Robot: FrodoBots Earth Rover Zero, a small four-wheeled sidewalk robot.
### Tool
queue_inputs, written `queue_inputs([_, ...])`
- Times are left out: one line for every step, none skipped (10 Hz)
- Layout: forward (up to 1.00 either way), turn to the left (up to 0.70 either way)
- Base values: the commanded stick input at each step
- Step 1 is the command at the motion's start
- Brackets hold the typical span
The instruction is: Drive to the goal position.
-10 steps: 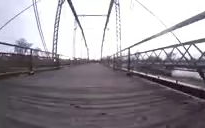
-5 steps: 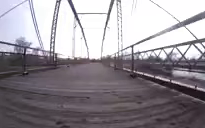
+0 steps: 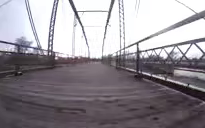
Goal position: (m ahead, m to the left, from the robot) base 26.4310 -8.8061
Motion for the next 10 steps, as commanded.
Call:
queue_inputs([1.00, -0.04])
queue_inputs([1.00, -0.04])
queue_inputs([1.00, -0.04])
queue_inputs([1.00, -0.04])
queue_inputs([1.00, -0.04])
queue_inputs([1.00, -0.05])
queue_inputs([1.00, -0.04])
queue_inputs([1.00, -0.04])
queue_inputs([1.00, -0.04])
queue_inputs([1.00, -0.04])
